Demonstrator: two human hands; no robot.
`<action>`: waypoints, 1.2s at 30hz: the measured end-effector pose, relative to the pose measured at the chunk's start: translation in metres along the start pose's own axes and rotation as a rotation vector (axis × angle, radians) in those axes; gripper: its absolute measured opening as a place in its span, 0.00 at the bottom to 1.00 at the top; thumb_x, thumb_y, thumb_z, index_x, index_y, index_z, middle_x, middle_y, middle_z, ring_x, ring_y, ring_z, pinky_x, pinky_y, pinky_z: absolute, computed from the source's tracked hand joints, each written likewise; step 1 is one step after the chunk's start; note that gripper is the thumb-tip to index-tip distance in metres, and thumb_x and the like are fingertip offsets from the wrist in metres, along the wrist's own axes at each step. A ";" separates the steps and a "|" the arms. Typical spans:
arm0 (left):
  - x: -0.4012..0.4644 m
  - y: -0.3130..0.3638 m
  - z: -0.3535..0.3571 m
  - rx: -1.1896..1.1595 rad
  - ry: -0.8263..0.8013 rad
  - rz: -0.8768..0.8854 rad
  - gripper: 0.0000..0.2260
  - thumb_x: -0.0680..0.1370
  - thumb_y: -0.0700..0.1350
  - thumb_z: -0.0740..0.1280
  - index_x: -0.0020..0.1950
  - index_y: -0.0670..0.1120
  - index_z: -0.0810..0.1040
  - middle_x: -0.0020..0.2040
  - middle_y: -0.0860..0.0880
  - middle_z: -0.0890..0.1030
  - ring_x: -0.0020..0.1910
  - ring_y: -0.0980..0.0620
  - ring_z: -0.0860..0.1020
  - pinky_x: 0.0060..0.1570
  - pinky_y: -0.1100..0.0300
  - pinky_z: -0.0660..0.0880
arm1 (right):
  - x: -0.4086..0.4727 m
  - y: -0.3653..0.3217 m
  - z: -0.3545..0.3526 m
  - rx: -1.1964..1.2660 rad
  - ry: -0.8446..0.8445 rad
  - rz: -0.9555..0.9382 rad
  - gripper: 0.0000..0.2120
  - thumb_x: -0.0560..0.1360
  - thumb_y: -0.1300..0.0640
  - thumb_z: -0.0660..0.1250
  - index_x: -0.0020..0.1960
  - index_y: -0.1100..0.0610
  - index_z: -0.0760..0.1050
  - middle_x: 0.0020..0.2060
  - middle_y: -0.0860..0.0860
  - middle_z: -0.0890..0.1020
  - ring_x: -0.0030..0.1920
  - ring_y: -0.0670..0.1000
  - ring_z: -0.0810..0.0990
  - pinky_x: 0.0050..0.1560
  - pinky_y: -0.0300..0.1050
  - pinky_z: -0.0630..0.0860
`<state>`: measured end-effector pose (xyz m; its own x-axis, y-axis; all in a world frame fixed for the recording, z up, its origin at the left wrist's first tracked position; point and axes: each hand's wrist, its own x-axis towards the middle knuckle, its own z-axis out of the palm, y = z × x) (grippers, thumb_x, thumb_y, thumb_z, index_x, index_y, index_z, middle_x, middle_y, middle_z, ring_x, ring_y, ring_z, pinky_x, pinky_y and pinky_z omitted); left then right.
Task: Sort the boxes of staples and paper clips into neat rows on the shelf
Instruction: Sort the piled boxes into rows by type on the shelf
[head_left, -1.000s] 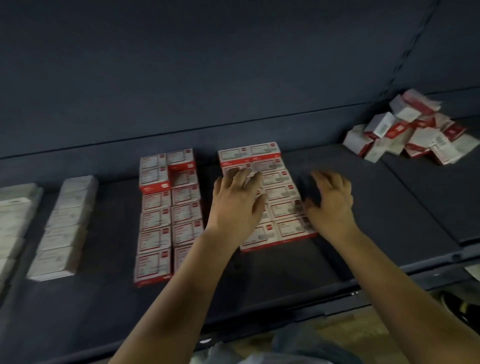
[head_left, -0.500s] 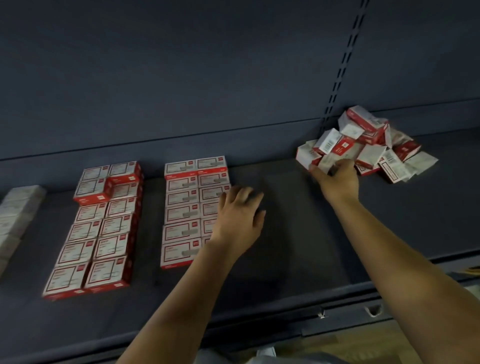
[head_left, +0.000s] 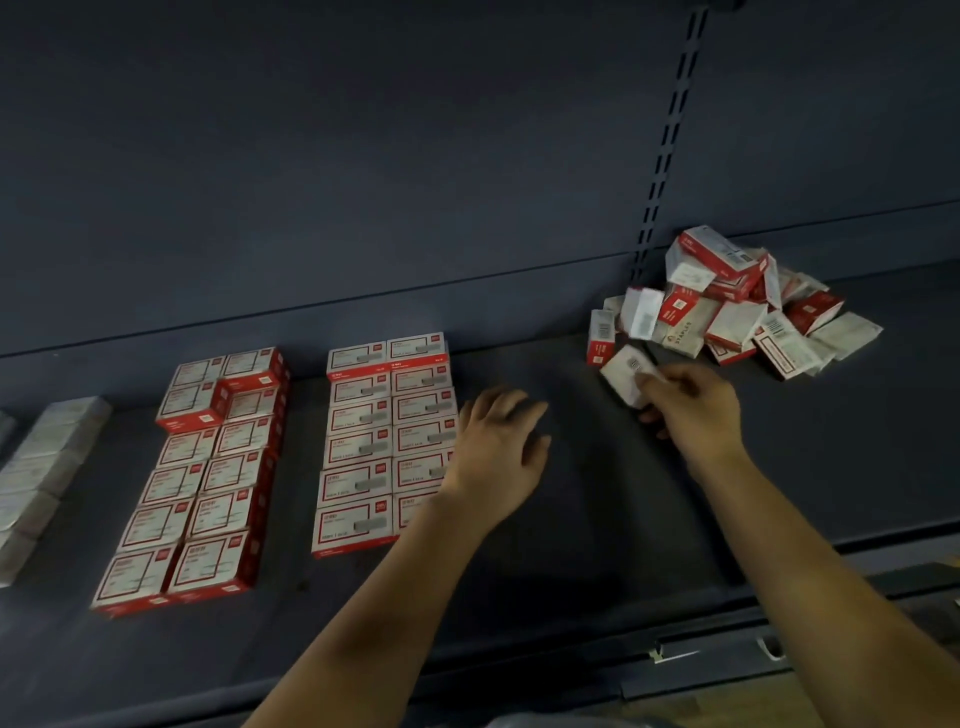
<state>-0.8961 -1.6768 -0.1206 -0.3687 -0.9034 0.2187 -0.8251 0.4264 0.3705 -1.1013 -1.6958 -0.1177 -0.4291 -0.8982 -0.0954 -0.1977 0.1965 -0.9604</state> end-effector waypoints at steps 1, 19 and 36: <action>0.000 0.003 0.001 -0.031 0.005 0.003 0.19 0.77 0.47 0.63 0.67 0.45 0.72 0.64 0.45 0.72 0.67 0.43 0.66 0.66 0.45 0.64 | -0.009 -0.001 -0.001 0.061 -0.034 0.023 0.06 0.73 0.57 0.69 0.48 0.58 0.77 0.34 0.53 0.81 0.29 0.47 0.78 0.30 0.41 0.72; -0.020 0.014 -0.024 -0.852 0.101 -0.185 0.20 0.74 0.39 0.69 0.64 0.49 0.72 0.54 0.54 0.78 0.55 0.60 0.77 0.50 0.68 0.74 | -0.055 -0.017 0.011 0.398 -0.574 -0.205 0.18 0.67 0.67 0.68 0.53 0.51 0.78 0.41 0.48 0.84 0.45 0.44 0.81 0.42 0.34 0.76; -0.035 0.005 -0.037 -1.024 0.123 -0.115 0.26 0.70 0.31 0.70 0.62 0.54 0.72 0.62 0.50 0.75 0.63 0.56 0.74 0.58 0.64 0.72 | -0.054 -0.015 0.023 0.570 -0.728 -0.237 0.27 0.52 0.52 0.81 0.50 0.48 0.80 0.50 0.52 0.82 0.52 0.53 0.81 0.43 0.41 0.78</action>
<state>-0.8720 -1.6413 -0.0933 -0.2167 -0.9549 0.2030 -0.0725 0.2231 0.9721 -1.0549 -1.6596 -0.1041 0.2591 -0.9520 0.1629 0.3329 -0.0703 -0.9403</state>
